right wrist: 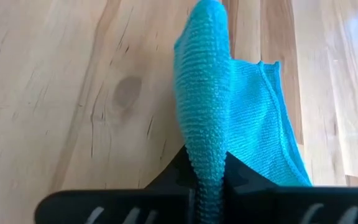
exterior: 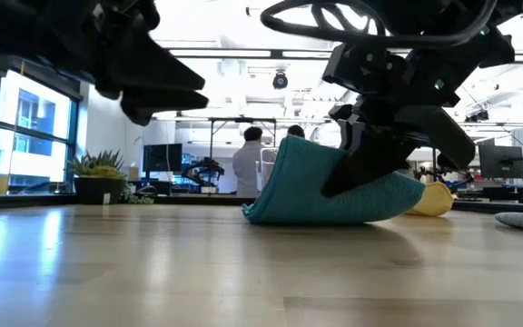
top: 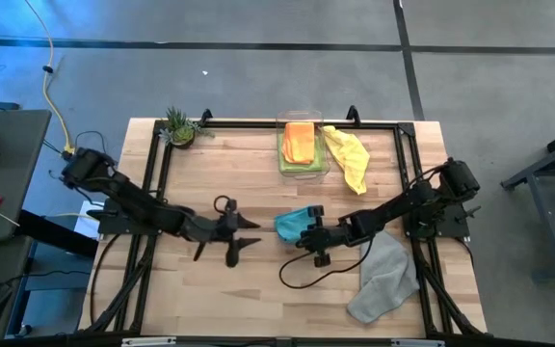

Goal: Fold microfiber towels
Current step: Stack the blue microfiber cloth on top of the orange microfiber cloth in the transparent bin

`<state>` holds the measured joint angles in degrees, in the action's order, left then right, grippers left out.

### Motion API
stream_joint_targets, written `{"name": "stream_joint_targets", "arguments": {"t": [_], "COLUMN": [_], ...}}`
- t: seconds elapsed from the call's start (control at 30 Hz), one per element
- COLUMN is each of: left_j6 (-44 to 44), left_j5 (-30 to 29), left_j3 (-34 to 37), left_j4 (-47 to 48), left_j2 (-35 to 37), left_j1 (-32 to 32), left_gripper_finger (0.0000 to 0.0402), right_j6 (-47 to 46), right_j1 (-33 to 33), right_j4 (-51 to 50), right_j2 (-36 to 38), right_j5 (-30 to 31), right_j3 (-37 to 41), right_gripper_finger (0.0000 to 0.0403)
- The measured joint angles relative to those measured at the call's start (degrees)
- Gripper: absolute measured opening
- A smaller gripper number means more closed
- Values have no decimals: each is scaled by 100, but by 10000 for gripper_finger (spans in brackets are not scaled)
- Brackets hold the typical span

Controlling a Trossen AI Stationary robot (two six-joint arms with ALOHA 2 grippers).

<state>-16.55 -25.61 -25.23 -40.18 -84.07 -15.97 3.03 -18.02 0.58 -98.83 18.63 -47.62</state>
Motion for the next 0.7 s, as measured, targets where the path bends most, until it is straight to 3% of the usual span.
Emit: {"name": "stream_joint_targets", "arguments": {"t": [0.33,0.7], "left_j6": [-134,-184], "left_j5": [-35,-32], "left_j3": [387,553], "left_j4": [38,-37], "left_j2": [361,367], "left_j1": [0,110], "left_gripper_finger": [181,155], "right_j6": [-275,-764], "right_j1": [19,347], "right_j4": [-335,-2568], "right_j2": [246,564], "right_j5": [6,72], "right_j3": [-161,-1648], "right_gripper_finger": [0,0]}}
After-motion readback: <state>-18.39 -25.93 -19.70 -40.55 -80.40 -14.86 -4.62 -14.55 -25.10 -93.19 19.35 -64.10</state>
